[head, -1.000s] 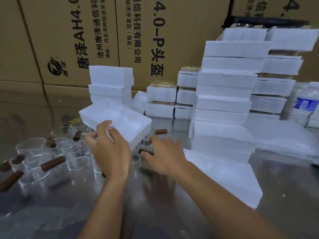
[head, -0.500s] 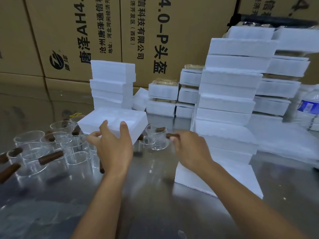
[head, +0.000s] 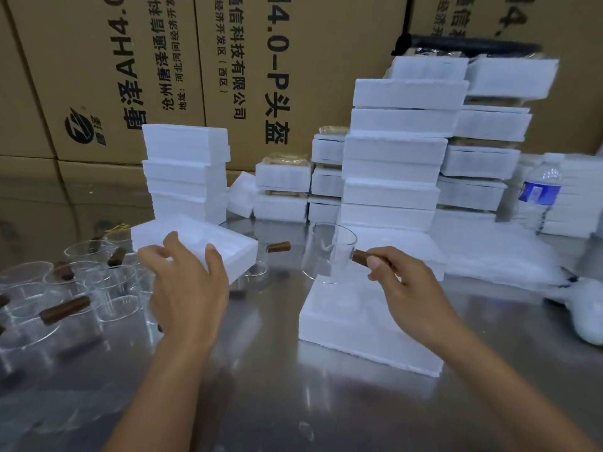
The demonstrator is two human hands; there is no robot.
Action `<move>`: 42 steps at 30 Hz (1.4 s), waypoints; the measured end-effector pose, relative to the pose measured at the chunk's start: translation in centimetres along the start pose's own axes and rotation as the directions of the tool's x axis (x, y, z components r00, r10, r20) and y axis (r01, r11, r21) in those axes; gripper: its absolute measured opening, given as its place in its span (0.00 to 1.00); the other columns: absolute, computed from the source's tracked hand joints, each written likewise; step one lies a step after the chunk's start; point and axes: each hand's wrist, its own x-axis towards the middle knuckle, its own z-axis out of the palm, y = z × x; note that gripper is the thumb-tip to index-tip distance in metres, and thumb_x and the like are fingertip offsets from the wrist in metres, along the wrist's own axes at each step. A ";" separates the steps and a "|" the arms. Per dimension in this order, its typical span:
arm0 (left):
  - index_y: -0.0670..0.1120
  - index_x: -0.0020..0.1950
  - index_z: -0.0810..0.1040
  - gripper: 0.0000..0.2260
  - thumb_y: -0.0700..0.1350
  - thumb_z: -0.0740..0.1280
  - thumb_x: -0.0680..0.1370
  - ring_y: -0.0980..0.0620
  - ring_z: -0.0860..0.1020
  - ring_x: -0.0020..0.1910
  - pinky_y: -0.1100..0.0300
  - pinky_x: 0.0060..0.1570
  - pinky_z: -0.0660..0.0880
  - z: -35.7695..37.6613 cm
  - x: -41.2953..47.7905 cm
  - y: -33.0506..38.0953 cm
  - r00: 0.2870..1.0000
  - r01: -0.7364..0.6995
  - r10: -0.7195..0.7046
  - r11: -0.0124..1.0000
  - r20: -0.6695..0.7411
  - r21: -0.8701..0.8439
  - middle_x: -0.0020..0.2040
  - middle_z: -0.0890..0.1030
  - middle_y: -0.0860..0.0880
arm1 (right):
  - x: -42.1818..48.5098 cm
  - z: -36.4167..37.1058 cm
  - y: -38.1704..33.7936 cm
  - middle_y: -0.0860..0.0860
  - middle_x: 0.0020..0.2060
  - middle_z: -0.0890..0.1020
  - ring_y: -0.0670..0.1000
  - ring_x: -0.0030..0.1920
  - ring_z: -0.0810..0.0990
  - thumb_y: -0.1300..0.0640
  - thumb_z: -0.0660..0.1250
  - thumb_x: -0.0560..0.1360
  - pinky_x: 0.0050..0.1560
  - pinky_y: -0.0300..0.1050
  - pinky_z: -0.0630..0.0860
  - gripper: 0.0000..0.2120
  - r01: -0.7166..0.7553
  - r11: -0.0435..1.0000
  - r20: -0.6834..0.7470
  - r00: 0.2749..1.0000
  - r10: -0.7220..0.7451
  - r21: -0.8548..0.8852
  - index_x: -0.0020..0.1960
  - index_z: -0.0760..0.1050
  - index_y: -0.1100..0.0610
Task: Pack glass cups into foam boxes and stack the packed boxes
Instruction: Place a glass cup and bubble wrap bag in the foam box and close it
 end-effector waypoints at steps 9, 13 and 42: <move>0.63 0.56 0.66 0.20 0.69 0.61 0.68 0.68 0.74 0.52 0.72 0.48 0.71 1.4 -4.7 6.4 0.829 -0.081 0.441 0.704 0.345 -0.706 0.57 0.71 0.63 | -1.0 -2.8 1.8 0.32 0.40 0.79 0.37 0.44 0.77 0.52 0.58 0.79 0.43 0.26 0.68 0.08 0.017 1.000 0.029 0.999 -0.018 0.014 0.45 0.73 0.41; 0.63 0.59 0.68 0.27 0.70 0.65 0.63 0.68 0.76 0.56 0.75 0.46 0.73 2.6 -6.2 8.5 0.641 0.248 0.429 0.669 0.637 -0.701 0.56 0.74 0.67 | -1.0 -3.9 2.2 0.34 0.38 0.79 0.36 0.43 0.78 0.45 0.55 0.76 0.43 0.26 0.69 0.13 -0.010 0.993 0.038 0.999 0.006 0.120 0.49 0.76 0.47; 0.46 0.56 0.78 0.25 0.58 0.67 0.64 0.46 0.82 0.53 0.56 0.47 0.76 5.3 -6.5 9.5 0.585 0.794 0.107 0.124 0.804 -0.595 0.49 0.85 0.48 | 4.6 -9.0 17.9 0.52 0.63 0.75 0.57 0.65 0.68 0.52 0.62 0.78 0.63 0.54 0.64 0.24 -0.485 0.522 -0.337 0.871 0.356 -0.702 0.72 0.62 0.50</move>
